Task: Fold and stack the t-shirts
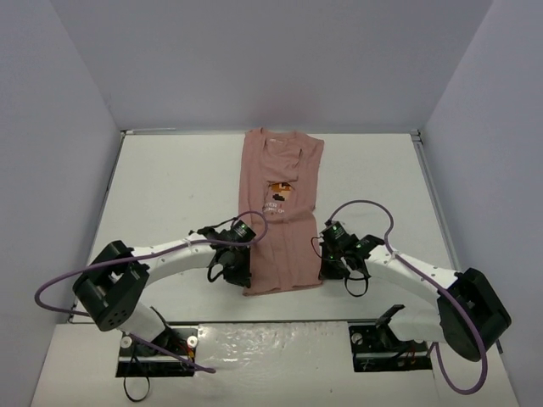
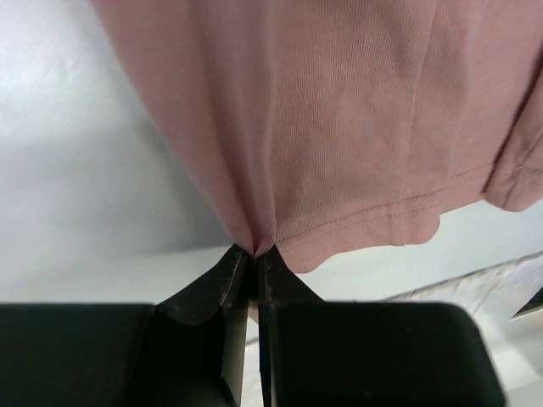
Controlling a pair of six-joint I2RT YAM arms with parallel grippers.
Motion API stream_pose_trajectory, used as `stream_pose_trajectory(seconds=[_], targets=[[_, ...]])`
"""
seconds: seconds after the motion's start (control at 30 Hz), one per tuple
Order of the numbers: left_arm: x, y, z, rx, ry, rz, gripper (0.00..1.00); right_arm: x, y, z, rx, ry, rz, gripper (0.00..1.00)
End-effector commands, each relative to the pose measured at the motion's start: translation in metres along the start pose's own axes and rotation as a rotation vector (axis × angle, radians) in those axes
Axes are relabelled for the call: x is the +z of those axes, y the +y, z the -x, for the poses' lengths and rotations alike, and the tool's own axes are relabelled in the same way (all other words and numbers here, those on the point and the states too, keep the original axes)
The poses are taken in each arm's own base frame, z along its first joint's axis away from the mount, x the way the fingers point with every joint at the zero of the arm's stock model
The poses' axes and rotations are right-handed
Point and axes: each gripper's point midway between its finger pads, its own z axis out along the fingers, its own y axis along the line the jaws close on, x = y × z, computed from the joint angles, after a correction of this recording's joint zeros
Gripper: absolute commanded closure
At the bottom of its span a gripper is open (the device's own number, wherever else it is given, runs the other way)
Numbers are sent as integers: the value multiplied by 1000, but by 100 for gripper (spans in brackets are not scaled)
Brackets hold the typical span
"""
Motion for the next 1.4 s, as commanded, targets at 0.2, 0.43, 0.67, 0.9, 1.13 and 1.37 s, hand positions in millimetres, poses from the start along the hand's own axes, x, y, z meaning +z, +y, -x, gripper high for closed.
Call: stream_pose_trajectory(seconds=[0.2, 0.43, 0.67, 0.9, 1.13, 1.37], targets=[[-37, 34, -61, 60, 160, 21, 100, -44, 13, -26, -44, 48, -10, 100], [-37, 39, -73, 57, 191, 10, 100, -48, 25, -52, -80, 99, 1, 100], [-52, 42, -62, 72, 152, 26, 100, -59, 36, -34, -123, 63, -29, 100], [-76, 51, -25, 44, 72, 29, 100, -72, 45, 7, -193, -1, -85, 100], [-91, 45, 39, 59, -16, 16, 100, -74, 45, 72, -221, -52, -116, 100], [-96, 35, 121, 89, -78, 34, 100, -69, 49, 134, -272, -95, -156, 100]])
